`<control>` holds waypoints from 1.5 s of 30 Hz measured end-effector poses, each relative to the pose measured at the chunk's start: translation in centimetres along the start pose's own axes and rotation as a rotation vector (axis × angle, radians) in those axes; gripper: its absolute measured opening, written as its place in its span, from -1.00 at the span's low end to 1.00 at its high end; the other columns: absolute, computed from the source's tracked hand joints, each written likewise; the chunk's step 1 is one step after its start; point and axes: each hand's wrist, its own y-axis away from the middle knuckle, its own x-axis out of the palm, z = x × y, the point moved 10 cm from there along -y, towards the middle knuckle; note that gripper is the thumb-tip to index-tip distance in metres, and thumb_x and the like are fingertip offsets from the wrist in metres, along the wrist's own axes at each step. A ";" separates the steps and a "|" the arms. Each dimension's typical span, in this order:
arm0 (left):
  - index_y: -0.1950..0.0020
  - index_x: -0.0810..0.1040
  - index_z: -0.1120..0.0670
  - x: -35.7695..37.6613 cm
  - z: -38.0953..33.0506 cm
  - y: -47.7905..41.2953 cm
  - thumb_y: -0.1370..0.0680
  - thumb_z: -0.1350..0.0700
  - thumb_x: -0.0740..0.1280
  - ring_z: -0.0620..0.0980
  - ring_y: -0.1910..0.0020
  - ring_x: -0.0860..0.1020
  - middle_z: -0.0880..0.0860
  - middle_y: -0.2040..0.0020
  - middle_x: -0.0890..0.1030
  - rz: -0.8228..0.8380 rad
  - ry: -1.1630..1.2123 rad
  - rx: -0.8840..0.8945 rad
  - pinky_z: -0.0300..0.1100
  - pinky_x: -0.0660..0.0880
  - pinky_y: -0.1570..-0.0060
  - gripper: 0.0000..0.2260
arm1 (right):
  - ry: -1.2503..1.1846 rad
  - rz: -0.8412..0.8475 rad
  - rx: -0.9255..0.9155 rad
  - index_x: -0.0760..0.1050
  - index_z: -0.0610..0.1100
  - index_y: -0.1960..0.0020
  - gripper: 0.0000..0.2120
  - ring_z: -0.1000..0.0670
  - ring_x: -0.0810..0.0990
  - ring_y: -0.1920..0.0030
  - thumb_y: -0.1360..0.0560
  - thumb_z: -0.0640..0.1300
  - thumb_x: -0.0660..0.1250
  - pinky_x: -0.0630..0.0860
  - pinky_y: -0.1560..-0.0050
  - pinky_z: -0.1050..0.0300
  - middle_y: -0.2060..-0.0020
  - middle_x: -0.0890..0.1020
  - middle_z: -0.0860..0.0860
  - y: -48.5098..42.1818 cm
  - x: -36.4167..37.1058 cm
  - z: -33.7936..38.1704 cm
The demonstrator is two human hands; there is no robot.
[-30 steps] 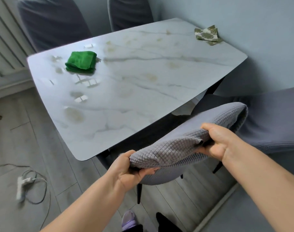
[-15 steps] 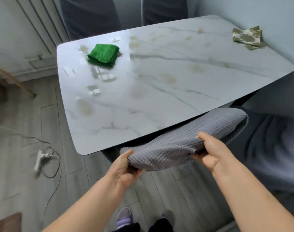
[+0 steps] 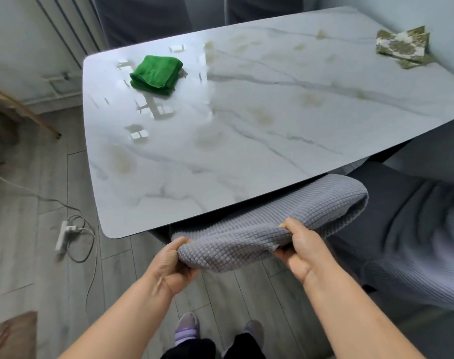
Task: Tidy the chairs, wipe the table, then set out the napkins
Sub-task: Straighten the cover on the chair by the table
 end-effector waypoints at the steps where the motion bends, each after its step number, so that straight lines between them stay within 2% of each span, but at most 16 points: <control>1: 0.21 0.47 0.18 -0.1 -0.2 -0.1 -0.47 0.29 0.26 0.03 0.29 0.55 0.10 0.24 0.55 -0.003 -0.007 0.000 -0.11 0.60 0.37 -0.93 | -0.005 -0.003 -0.002 0.41 -0.22 0.25 -0.88 -0.10 0.55 0.25 -0.45 -0.34 0.25 0.53 0.23 -0.07 0.31 0.52 -0.14 0.0 0.1 -0.1; 6: 0.23 0.47 0.17 -0.7 -1.0 -0.5 -0.47 0.29 0.25 0.03 0.49 0.60 0.11 0.40 0.59 -0.020 -0.047 0.002 -0.15 0.59 0.47 -0.91 | -0.036 0.001 0.023 0.41 -0.22 0.28 -0.87 -0.07 0.57 0.34 -0.42 -0.37 0.25 0.58 0.30 -0.01 0.41 0.54 -0.11 -0.3 0.5 -1.2; 12: 0.21 0.48 0.17 -1.2 -1.5 -0.8 -0.48 0.26 0.26 0.06 0.50 0.61 0.13 0.40 0.62 -0.048 -0.120 0.011 -0.12 0.59 0.48 -0.93 | -0.088 0.022 0.036 0.45 -0.25 0.24 -0.90 -0.10 0.62 0.31 -0.42 -0.39 0.27 0.60 0.30 -0.03 0.46 0.61 -0.11 -0.6 0.6 -2.3; 16: 0.17 0.48 0.16 -1.1 -2.6 0.2 -0.51 0.20 0.27 0.07 0.48 0.61 0.13 0.38 0.63 -0.168 -0.337 0.019 -0.08 0.60 0.47 -0.93 | -0.061 0.035 0.055 0.49 -0.28 0.14 -0.99 -0.14 0.64 0.23 -0.46 -0.33 0.32 0.59 0.37 0.01 0.36 0.66 -0.15 -0.1 0.9 -2.1; 21: 0.13 0.49 0.14 0.1 -5.1 2.4 -0.52 0.15 0.27 0.05 0.28 0.50 0.10 0.20 0.57 -0.357 -0.722 0.253 -0.16 0.45 0.28 -0.92 | -0.034 0.061 0.085 0.54 -0.30 -0.02 -0.81 -0.20 0.69 0.10 -0.48 -0.20 0.41 0.60 0.07 -0.28 0.14 0.71 -0.20 0.8 1.2 -1.4; 23: 0.19 0.46 0.15 1.8 -6.5 3.7 -0.50 0.14 0.29 0.04 0.22 0.45 0.08 0.17 0.51 -0.408 -0.884 0.392 -0.16 0.36 0.22 -0.89 | 0.018 0.071 0.077 0.55 -0.29 0.00 -0.85 -0.20 0.69 0.10 -0.49 -0.21 0.39 0.61 0.13 -0.28 0.18 0.72 -0.19 1.1 0.7 -0.6; 25: 0.04 0.47 0.21 4.5 -7.1 4.8 -0.50 0.09 0.29 0.10 0.04 0.45 0.11 0.01 0.49 -0.419 -1.082 0.488 -0.10 0.42 0.04 -0.81 | 0.089 0.029 0.042 0.56 -0.24 0.08 -0.92 -0.18 0.66 0.11 -0.48 -0.22 0.37 0.62 0.20 -0.20 0.25 0.70 -0.16 1.4 -0.5 0.9; 28: -0.48 0.23 0.12 9.6 -6.5 5.9 -0.49 -0.02 0.27 0.16 -0.36 0.33 0.12 -0.38 0.39 -0.371 -1.312 0.587 0.01 0.36 -0.26 -0.41 | 0.167 -0.065 -0.019 0.52 -0.17 -0.06 -0.81 -0.16 0.59 -0.04 -0.46 -0.18 0.37 0.57 0.01 -0.20 -0.03 0.63 -0.13 1.8 -3.3 3.4; 31: -0.53 0.13 0.04 14.3 -4.9 6.9 -0.49 -0.06 0.28 0.13 -0.45 0.25 0.09 -0.49 0.29 -0.242 -1.322 0.667 0.07 0.31 -0.34 -0.34 | 0.165 -0.104 -0.045 0.37 -0.16 -0.35 -0.51 -0.21 0.40 -0.35 -0.46 -0.11 0.37 0.39 -0.26 -0.31 -0.38 0.41 -0.10 2.0 -6.0 5.6; 35: -0.52 0.16 0.00 18.9 -2.2 7.3 -0.48 -0.07 0.31 0.08 -0.46 0.25 0.04 -0.50 0.28 -0.145 -1.363 0.732 0.07 0.26 -0.38 -0.35 | 0.154 -0.131 -0.116 0.23 -0.18 -0.46 -0.38 -0.19 0.28 -0.43 -0.48 -0.07 0.36 0.33 -0.34 -0.26 -0.47 0.28 -0.08 2.0 -9.8 8.5; 39: -0.51 0.18 -0.04 23.8 1.2 6.5 -0.48 -0.07 0.32 0.04 -0.43 0.29 -0.01 -0.48 0.30 -0.025 -1.421 0.736 -0.04 0.28 -0.33 -0.37 | 0.146 -0.242 -0.216 0.31 -0.26 -0.34 -0.49 -0.18 0.37 -0.34 -0.49 -0.06 0.33 0.37 -0.33 -0.14 -0.34 0.40 -0.15 2.4 -15.3 12.1; 40: -0.51 0.19 -0.05 24.9 1.9 6.2 -0.48 -0.07 0.32 0.03 -0.41 0.32 -0.01 -0.48 0.31 0.001 -1.429 0.729 -0.08 0.30 -0.26 -0.37 | 0.154 -0.299 -0.239 0.42 -0.28 -0.21 -0.60 -0.16 0.34 -0.34 -0.48 -0.06 0.32 0.41 -0.26 -0.07 -0.23 0.48 -0.16 2.6 -16.8 13.0; 41: -0.51 0.20 -0.06 26.6 2.9 5.8 -0.48 -0.06 0.32 0.02 -0.38 0.34 -0.02 -0.46 0.32 0.039 -1.449 0.726 -0.11 0.30 -0.18 -0.38 | 0.149 -0.347 -0.282 0.45 -0.28 -0.04 -0.71 -0.16 0.34 -0.30 -0.47 -0.07 0.31 0.43 -0.11 0.02 -0.25 0.35 -0.14 2.9 -18.8 14.3; 42: -0.50 0.21 -0.07 27.9 3.5 5.4 -0.48 -0.06 0.32 0.01 -0.35 0.37 -0.02 -0.45 0.34 0.064 -1.462 0.730 -0.13 0.28 -0.13 -0.39 | 0.136 -0.404 -0.317 0.33 -0.17 0.20 -0.79 0.08 0.10 0.00 -0.45 -0.07 0.30 0.37 0.10 0.09 0.21 0.22 0.11 3.1 -20.4 15.4; 43: -0.50 0.23 -0.07 29.7 4.4 4.9 -0.48 -0.05 0.32 -0.01 -0.30 0.39 -0.03 -0.44 0.35 0.101 -1.484 0.732 -0.15 0.27 -0.11 -0.40 | 0.136 -0.464 -0.359 0.23 -0.05 0.28 -0.75 -0.06 0.28 0.32 -0.44 -0.06 0.29 0.26 0.26 0.12 0.34 0.29 0.00 3.0 -22.7 16.4; 45: -0.48 0.26 -0.05 32.9 6.0 4.1 -0.48 -0.04 0.32 -0.09 -0.20 0.46 -0.06 -0.33 0.46 0.171 -1.515 0.737 -0.22 0.30 -0.08 -0.42 | 0.175 -0.579 -0.388 0.18 0.12 0.27 -0.73 0.07 0.20 0.36 -0.44 -0.05 0.29 0.14 0.36 0.13 0.31 0.24 0.12 3.7 -26.2 18.0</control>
